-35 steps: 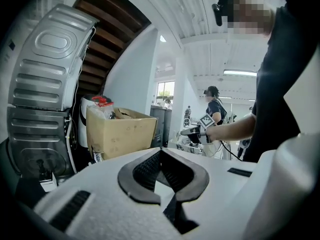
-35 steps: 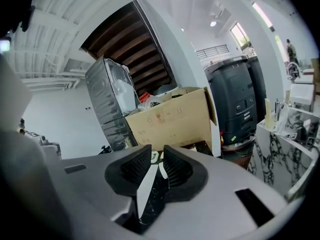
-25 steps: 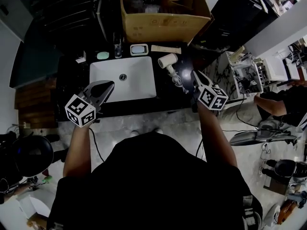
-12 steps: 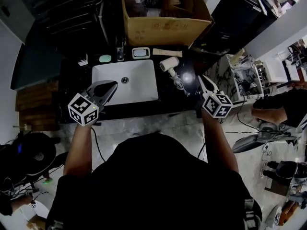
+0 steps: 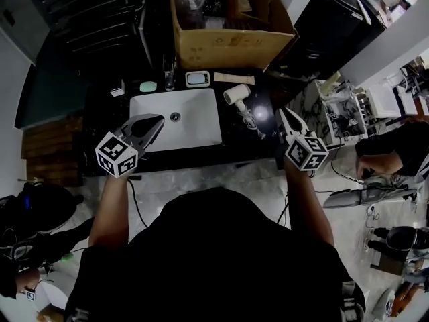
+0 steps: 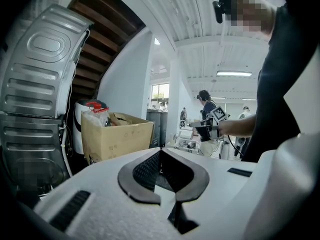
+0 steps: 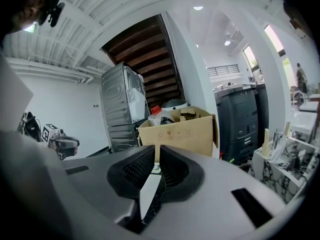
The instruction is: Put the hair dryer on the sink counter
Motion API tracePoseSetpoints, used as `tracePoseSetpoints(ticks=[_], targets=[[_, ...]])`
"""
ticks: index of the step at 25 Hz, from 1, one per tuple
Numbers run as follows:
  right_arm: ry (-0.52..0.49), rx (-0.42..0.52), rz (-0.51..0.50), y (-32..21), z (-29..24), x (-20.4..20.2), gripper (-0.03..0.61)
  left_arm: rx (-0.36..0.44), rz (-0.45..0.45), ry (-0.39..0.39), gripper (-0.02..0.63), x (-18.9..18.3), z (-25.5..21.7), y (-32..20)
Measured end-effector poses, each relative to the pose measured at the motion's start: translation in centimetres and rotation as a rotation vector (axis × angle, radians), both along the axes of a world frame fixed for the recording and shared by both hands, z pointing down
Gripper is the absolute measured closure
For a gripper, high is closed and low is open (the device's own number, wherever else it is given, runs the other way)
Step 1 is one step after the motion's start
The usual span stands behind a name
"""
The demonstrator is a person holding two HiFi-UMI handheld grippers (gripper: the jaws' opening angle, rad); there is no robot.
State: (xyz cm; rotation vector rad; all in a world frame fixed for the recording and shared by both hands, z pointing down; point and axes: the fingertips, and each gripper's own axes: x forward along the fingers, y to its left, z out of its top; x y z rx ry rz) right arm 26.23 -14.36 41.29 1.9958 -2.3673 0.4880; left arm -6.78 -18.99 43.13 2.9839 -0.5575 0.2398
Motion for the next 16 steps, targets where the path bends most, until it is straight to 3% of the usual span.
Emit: tracePoseSetpoints(ticks=[16], targets=[[0.010, 0.002, 0.020, 0.9, -0.9, -2.2, 0.540, -0.007, 0.006, 0.007, 0.600, -1.3, 0.6, -0.6]])
